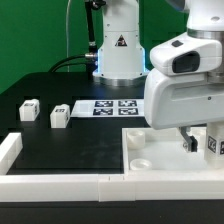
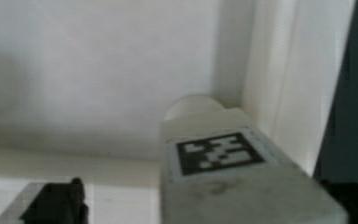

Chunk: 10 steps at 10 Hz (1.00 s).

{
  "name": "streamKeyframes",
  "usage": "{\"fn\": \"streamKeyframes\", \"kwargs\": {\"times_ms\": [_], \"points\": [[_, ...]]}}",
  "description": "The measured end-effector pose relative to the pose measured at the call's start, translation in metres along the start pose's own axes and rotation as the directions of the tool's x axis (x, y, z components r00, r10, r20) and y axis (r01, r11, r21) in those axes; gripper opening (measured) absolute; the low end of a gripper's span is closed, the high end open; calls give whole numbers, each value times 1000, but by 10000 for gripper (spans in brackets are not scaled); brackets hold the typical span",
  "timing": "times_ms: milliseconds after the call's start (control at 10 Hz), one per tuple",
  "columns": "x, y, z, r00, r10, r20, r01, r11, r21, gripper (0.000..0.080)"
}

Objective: Assemble one leg

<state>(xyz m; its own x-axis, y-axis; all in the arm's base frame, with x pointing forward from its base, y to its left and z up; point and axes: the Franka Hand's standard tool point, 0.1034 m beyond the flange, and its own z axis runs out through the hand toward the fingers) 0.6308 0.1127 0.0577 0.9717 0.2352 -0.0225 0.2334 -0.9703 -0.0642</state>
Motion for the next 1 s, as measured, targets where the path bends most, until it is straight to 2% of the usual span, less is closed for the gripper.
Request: {"fn": "streamKeyframes", "kwargs": {"times_ms": [300, 600, 700, 900, 1000], "points": [[0, 0, 0, 1000, 18, 1, -18, 1000, 0, 268], [0, 0, 0, 993, 115, 1, -115, 993, 0, 268], [0, 0, 1, 956, 292, 1, -292, 956, 4, 268], [0, -2, 1, 855, 519, 4, -519, 855, 3, 268], [0, -2, 1, 771, 636, 6, -636, 771, 5, 268]]}}
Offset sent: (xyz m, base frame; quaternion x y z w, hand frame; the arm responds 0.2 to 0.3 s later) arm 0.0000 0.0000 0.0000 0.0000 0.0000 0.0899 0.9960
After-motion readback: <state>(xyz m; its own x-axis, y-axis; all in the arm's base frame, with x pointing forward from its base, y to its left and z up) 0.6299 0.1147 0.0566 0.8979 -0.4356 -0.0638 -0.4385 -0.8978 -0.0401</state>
